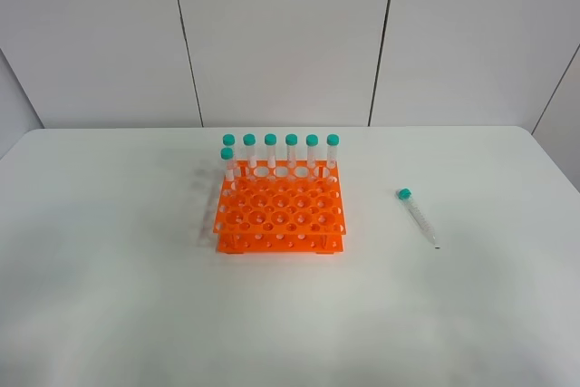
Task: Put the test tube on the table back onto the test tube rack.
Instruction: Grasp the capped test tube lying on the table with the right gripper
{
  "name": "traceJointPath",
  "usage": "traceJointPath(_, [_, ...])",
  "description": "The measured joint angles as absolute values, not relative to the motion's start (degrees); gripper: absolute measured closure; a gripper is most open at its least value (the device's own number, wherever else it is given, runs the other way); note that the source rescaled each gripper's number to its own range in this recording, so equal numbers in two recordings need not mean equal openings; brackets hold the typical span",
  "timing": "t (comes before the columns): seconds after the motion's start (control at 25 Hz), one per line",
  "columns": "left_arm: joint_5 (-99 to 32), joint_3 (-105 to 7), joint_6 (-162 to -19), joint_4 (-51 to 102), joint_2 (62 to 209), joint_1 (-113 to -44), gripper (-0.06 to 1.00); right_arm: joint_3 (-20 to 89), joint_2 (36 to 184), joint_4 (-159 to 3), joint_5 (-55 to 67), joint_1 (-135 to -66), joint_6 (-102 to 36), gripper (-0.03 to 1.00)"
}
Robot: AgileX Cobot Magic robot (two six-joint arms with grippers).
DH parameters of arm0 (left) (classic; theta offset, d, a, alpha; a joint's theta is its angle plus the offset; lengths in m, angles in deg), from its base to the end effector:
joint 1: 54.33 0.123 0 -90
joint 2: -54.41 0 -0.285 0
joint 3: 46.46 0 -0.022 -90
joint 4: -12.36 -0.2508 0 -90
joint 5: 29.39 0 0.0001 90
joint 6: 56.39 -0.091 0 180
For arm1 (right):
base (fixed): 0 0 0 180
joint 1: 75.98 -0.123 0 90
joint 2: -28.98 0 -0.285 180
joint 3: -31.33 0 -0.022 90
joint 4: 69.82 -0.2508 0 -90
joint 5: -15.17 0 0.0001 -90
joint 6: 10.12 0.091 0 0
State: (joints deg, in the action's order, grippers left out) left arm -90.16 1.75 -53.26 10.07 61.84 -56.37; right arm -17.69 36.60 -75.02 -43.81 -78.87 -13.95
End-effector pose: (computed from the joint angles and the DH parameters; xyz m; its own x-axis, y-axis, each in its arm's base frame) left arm -0.0064 0.0034 0.2791 -0.4441 -0.0193 -0.8958 -0.0112 0.9998 -0.0159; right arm -0.0036 0.0069 0.2779 -0.4277 -0.0415 -0.9030 -0.1288 0.9915 0.0154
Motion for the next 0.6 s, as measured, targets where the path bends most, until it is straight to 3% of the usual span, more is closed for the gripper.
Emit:
traceJointPath(0.36, [-90.16,1.75,-53.26,10.07,61.84,-56.37,-0.06,-16.85,38.18,-75.02,-43.81,-78.87,-13.57,-0.03])
traceJointPath(0.6, [-90.16,1.75,-53.26,10.07,61.84,-56.37,-0.06,-8.24,55.03,-74.83,-43.67,-78.87,-13.4,-0.03])
